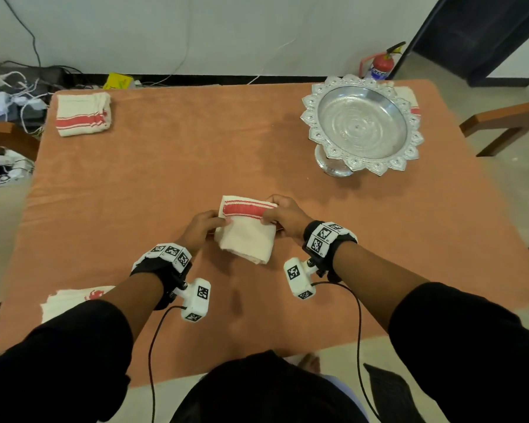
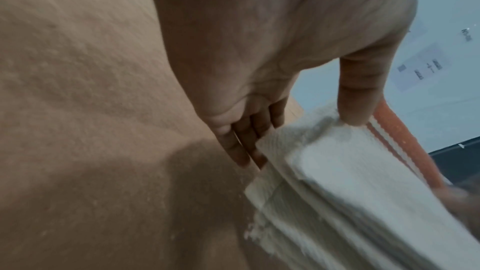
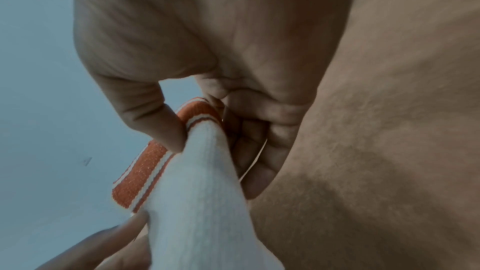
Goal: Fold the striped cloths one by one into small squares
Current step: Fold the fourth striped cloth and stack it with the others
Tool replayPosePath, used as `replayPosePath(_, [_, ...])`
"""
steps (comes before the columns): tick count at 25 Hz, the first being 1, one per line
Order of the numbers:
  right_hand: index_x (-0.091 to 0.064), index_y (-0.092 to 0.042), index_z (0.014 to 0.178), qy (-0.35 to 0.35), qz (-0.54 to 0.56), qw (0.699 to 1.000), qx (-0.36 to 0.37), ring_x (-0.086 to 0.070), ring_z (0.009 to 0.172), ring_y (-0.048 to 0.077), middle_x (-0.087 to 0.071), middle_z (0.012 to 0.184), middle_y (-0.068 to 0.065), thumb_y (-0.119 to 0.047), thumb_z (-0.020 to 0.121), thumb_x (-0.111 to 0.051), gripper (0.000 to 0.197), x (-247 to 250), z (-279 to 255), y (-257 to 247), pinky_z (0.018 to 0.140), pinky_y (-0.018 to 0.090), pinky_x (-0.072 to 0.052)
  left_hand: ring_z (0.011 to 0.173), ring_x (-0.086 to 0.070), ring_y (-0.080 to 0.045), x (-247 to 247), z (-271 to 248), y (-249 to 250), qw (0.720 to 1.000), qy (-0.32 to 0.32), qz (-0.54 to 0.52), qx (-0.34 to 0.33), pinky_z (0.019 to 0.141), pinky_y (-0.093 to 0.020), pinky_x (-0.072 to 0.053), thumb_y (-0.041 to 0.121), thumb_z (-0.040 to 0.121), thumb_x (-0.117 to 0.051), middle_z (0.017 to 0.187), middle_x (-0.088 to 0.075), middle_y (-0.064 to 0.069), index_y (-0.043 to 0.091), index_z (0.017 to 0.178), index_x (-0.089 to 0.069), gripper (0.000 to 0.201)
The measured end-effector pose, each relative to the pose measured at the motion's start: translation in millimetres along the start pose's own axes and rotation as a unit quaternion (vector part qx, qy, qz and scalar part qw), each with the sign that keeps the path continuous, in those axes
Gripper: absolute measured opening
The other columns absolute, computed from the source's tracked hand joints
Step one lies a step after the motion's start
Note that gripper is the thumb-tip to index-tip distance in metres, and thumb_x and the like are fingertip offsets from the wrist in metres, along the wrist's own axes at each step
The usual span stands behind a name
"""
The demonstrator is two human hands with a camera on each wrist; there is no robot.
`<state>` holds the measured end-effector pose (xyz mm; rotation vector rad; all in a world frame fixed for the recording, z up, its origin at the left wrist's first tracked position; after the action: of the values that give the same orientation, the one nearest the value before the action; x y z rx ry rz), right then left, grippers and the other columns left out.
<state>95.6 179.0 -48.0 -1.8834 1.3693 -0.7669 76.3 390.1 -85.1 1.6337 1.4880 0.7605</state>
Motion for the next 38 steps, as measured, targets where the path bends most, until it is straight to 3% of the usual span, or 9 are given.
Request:
replayPosePath(3, [-0.058, -0.022, 0.091, 0.022, 0.056, 0.998, -0.014, -0.06, 0.069, 0.019, -0.06, 0.079, 0.003, -0.013, 0.06, -0.061, 0.032, 36, -24, 12, 0.063, 0.03, -0.051, 0.096, -0.064, -0.031, -40, -12, 2, 0.995, -0.057, -0.07, 0.038, 0.083, -0.038, -0.053, 0.021, 0.073, -0.073, 0.109, -0.066, -0.021, -0.006, 0.12, -0.065, 0.055])
replayPosePath(6, [-0.062, -0.02, 0.095, 0.054, 0.102, 0.993, -0.012, -0.061, 0.072, 0.025, -0.063, 0.084, 0.008, -0.013, 0.059, -0.063, 0.037, 77, -49, 37, 0.064, 0.032, -0.05, 0.1, -0.065, -0.029, -90, -26, 1, 0.992, -0.097, -0.064, 0.055, 0.09, -0.042, -0.055, 0.018, 0.079, -0.075, 0.107, -0.072, -0.014, 0.002, 0.111, -0.07, 0.036])
replayPosePath(9, [-0.063, -0.019, 0.1, 0.08, 0.132, 0.988, -0.008, -0.062, 0.082, 0.029, -0.065, 0.093, 0.013, -0.011, 0.061, -0.066, 0.039, 116, -76, 63, 0.073, 0.043, -0.05, 0.107, -0.068, -0.029, -140, -34, -9, 0.991, -0.113, -0.033, 0.064, 0.097, -0.05, -0.055, 0.036, 0.08, -0.076, 0.121, -0.072, -0.014, 0.003, 0.129, -0.064, 0.061])
replayPosePath(12, [-0.062, -0.018, 0.108, 0.104, 0.15, 0.983, 0.001, -0.065, 0.08, 0.027, -0.069, 0.096, 0.01, -0.007, 0.072, -0.072, 0.039, 158, -106, 88, 0.072, 0.038, -0.052, 0.108, -0.071, -0.031, -200, -42, -22, 0.993, -0.103, 0.006, 0.054, 0.091, -0.049, -0.058, 0.048, 0.077, -0.082, 0.122, -0.074, -0.014, 0.007, 0.129, -0.064, 0.068])
replayPosePath(17, [-0.056, -0.013, 0.111, 0.188, 0.18, 0.965, 0.007, -0.069, 0.084, 0.028, -0.071, 0.11, 0.017, -0.004, 0.081, -0.078, 0.038, 226, -147, 142, 0.068, 0.037, -0.059, 0.091, -0.074, -0.033, -286, -55, -44, 0.998, 0.0, 0.042, 0.044, 0.085, -0.055, -0.06, 0.036, 0.091, -0.078, 0.109, -0.076, -0.021, 0.004, 0.11, -0.069, 0.038])
replayPosePath(23, [-0.058, -0.014, 0.102, 0.248, 0.182, 0.951, 0.003, -0.062, 0.073, 0.024, -0.065, 0.099, 0.015, 0.003, 0.081, -0.066, 0.028, 299, -194, 179, 0.057, 0.026, -0.047, 0.089, -0.077, -0.037, -371, -59, -51, 0.997, -0.003, 0.069, 0.041, 0.075, -0.061, -0.062, 0.06, 0.078, -0.079, 0.094, -0.079, -0.016, 0.003, 0.098, -0.074, 0.061])
replayPosePath(29, [-0.065, -0.02, 0.107, 0.253, 0.099, 0.962, 0.002, -0.064, 0.084, 0.024, -0.068, 0.114, 0.012, 0.005, 0.079, -0.063, 0.038, 359, -222, 201, 0.063, 0.028, -0.049, 0.095, -0.075, -0.042, -439, -45, -50, 0.994, -0.053, 0.087, 0.043, 0.079, -0.063, -0.061, 0.037, 0.096, -0.072, 0.099, -0.077, -0.022, 0.003, 0.092, -0.074, 0.034])
replayPosePath(34, [-0.074, -0.012, 0.106, 0.235, 0.044, 0.971, 0.016, -0.064, 0.083, 0.018, -0.071, 0.098, 0.004, 0.019, 0.082, -0.057, 0.042, 383, -230, 211, 0.072, 0.028, -0.054, 0.089, -0.075, -0.042, -469, -20, -56, 0.987, -0.094, 0.122, 0.05, 0.073, -0.064, -0.061, 0.037, 0.089, -0.079, 0.094, -0.078, -0.021, 0.006, 0.091, -0.075, 0.031])
replayPosePath(38, [-0.074, -0.018, 0.102, 0.259, 0.022, 0.966, 0.009, -0.064, 0.086, 0.019, -0.071, 0.099, 0.004, 0.019, 0.08, -0.059, 0.045, 402, -224, 218, 0.077, 0.031, -0.053, 0.072, -0.075, -0.029, -488, -1, -59, 0.983, -0.11, 0.113, 0.093, 0.059, -0.046, -0.064, 0.019, 0.096, -0.072, 0.091, -0.076, -0.018, 0.004, 0.104, -0.07, 0.017])
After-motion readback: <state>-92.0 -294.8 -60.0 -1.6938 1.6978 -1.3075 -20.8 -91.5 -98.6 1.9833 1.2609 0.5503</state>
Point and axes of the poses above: each hand's wrist, its own z-axis towards the middle knuckle, its own x-axis out of the back of the hand, y = z × x, the point moved 5 cm from there along z, towards the middle knuckle
